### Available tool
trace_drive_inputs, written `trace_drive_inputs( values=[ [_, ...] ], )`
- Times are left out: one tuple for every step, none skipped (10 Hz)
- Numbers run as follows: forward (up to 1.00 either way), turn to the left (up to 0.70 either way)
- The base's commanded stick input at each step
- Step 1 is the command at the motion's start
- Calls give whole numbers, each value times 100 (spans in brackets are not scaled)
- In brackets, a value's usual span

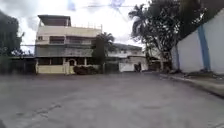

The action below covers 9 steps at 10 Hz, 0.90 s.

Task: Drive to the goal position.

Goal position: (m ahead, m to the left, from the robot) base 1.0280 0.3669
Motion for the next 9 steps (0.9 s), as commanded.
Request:
trace_drive_inputs(
  values=[
    [100, -17],
    [100, -17],
    [100, -17],
    [100, -17],
    [100, -17],
    [100, -17],
    [100, -17],
    [100, -17],
    [100, -17]
  ],
)
